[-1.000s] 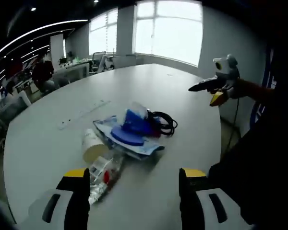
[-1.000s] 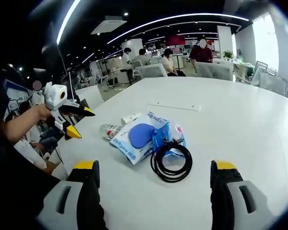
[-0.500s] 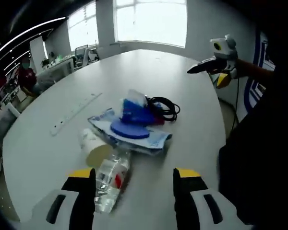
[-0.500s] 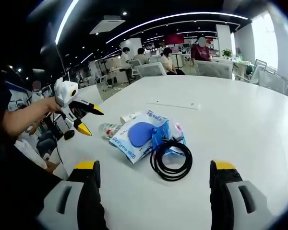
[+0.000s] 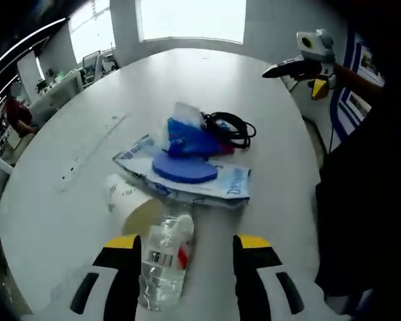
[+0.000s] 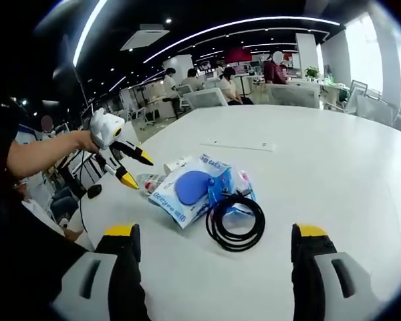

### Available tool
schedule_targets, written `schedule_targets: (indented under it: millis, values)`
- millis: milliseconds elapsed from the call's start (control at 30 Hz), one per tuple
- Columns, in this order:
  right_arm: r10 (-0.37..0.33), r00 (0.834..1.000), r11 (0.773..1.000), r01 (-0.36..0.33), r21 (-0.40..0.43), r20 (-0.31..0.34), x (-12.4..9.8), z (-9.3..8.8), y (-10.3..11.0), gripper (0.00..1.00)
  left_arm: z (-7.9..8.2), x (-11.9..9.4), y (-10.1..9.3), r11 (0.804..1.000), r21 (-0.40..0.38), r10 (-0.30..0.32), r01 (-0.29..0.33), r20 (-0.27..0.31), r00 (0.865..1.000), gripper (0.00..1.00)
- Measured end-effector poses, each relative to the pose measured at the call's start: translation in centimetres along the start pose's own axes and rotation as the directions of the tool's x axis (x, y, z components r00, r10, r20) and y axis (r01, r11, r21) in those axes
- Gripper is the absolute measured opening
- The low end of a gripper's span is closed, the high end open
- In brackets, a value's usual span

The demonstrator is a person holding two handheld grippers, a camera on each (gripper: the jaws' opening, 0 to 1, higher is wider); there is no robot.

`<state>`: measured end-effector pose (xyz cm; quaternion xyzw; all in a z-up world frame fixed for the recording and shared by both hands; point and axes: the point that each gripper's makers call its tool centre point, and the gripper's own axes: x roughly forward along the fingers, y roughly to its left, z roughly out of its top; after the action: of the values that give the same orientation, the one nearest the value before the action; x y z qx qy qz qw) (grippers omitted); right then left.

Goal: Arrange the tabletop items into an orderly group along one side of the table until the central work area is clear of visible clutter.

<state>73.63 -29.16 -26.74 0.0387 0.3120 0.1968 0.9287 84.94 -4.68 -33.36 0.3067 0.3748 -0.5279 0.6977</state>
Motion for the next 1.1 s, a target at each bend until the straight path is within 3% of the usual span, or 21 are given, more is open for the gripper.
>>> schedule_targets:
  millis: [233, 500, 600, 900, 1100]
  values:
    - [-0.007, 1.000, 1.000, 0.007, 0.015, -0.005, -0.3, -0.6, -0.2, 0.89, -1.4, 1.7, 0.5, 0.997, 0.077, -0.023, 0.031, -0.111, 0.994, 0.53]
    - [-0.007, 1.000, 0.999, 0.007, 0.047, -0.001, -0.6, -1.2, -0.3, 0.89, -1.9, 3.1, 1.1, 0.994, 0.082, -0.053, 0.067, -0.162, 0.985, 0.50]
    - [-0.007, 1.000, 0.999, 0.007, 0.053, 0.000, -0.5, -1.3, -0.2, 0.89, -2.1, 3.8, 1.2, 0.993, 0.082, -0.067, 0.083, -0.178, 0.982, 0.44]
    - [0.001, 1.000, 0.999, -0.001, 0.042, -0.009, -0.2, -1.3, -0.1, 0.89, -2.9, 5.1, 2.0, 0.985, 0.138, -0.066, 0.102, -0.245, 0.967, 0.37]
    - [-0.002, 1.000, 0.999, 0.003, 0.043, -0.015, -0.2, -1.4, -0.1, 0.89, -3.3, 5.7, 1.9, 0.975, 0.184, -0.071, 0.124, -0.274, 0.959, 0.38]
